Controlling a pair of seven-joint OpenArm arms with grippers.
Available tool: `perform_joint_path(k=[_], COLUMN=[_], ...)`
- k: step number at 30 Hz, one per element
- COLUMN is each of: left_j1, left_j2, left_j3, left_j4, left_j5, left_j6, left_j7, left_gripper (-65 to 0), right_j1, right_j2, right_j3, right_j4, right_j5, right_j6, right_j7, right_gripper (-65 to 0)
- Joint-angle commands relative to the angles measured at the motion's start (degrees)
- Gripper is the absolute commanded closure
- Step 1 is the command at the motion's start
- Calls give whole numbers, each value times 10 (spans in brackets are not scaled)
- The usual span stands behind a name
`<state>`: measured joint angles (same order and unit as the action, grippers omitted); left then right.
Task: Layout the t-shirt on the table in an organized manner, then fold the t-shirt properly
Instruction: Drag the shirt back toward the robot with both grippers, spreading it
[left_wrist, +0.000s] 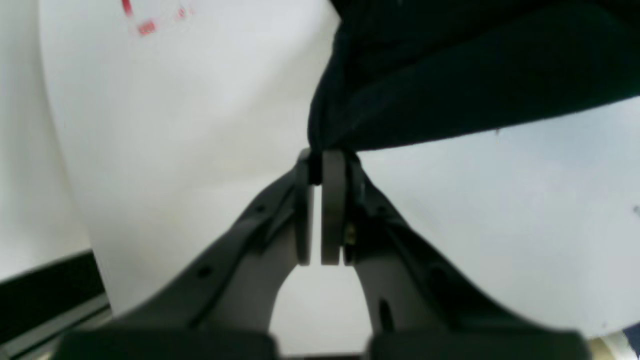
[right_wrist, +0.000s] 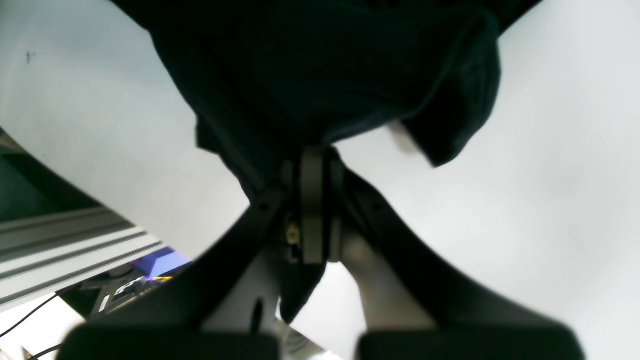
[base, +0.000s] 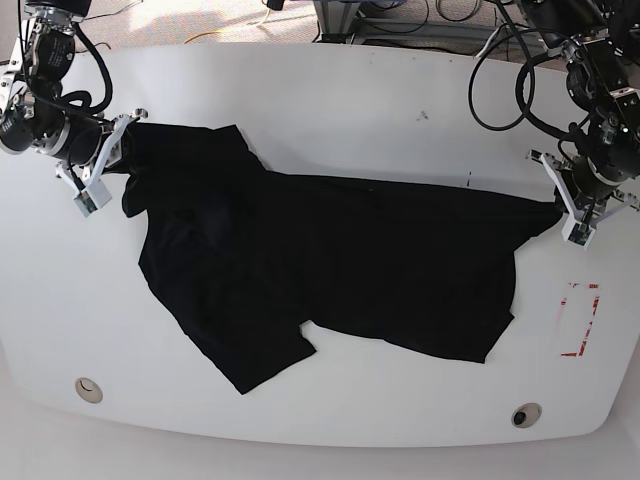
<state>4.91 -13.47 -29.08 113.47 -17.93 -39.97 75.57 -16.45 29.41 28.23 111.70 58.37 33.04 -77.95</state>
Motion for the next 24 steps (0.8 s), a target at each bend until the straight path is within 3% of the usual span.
perform_joint_path(k=[1, 15, 24], left_j1=[20, 160, 201], left_j2=[-7, -8, -10], left_j3=[-16, -46, -83], left_j4=[10, 9, 9], left_j5=[2, 3, 5], left_j6=[0, 0, 0], left_j7=[-4, -6, -7], left_gripper=[0, 0, 0], right_j1=[-19, -113, -173], right_j2=[-1, -15, -21], right_j3=[7, 8, 20], right_j4=[10, 10, 10], right_j5=[8, 8, 8], right_j6=[3, 3, 2], right_j7=[11, 11, 12], right_gripper=[0, 0, 0])
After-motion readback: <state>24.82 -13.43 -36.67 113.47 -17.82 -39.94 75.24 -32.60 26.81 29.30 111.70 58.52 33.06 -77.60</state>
